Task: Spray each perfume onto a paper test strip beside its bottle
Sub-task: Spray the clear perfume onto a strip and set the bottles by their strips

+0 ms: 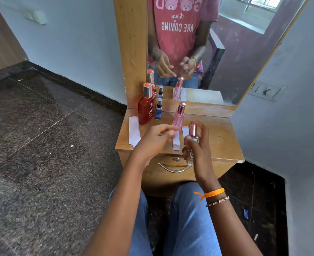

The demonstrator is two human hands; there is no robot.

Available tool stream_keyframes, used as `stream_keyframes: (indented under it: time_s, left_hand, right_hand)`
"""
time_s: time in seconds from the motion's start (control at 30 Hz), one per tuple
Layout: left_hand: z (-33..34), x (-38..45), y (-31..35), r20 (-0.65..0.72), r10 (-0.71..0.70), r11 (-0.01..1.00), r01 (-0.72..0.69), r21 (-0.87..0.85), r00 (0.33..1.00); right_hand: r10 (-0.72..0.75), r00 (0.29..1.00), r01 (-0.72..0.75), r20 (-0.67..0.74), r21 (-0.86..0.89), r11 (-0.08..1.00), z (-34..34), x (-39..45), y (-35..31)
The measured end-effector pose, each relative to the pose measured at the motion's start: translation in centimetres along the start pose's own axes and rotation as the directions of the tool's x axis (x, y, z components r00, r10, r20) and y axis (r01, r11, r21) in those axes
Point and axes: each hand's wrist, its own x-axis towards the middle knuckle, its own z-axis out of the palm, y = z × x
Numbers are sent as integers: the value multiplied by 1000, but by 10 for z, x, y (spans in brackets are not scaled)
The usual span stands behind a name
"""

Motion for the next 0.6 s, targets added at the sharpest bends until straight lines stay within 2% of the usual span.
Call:
stream_keyframes:
  time_s: [0.07,0.13,0.2,0.3,0.4,0.5,0.6]
  left_hand:
    - [1,-1,-4,99,-41,999,38,37,994]
    - [9,-4,-4,235,-77,997,72,32,969]
    - [21,-6,-4,275,-39,999,42,-5,961]
    - [33,-6,-6,184,14,998,-1,-70,983]
    - [34,-2,-13,82,47,999,-49,19,995]
    - [36,-1,-16,32,51,999,-51,18,998]
    - [40,0,-14,18,64,998,-64,9,998]
  right_hand:
    - [33,999,-28,-35,128,991,-3,4,-4]
    - [29,997,-18,-65,154,988,-3,6,-8]
    - [20,996,-7,-91,140,990,-2,7,-10]
    - [30,994,-15,-102,139,990,-3,7,-13]
    - [37,993,-18,-114,165,986,-12,11,-15]
    - [22,994,-9,-106,119,993,-18,14,-21]
    - [45,999,-45,3,53,998,-23,13,-25]
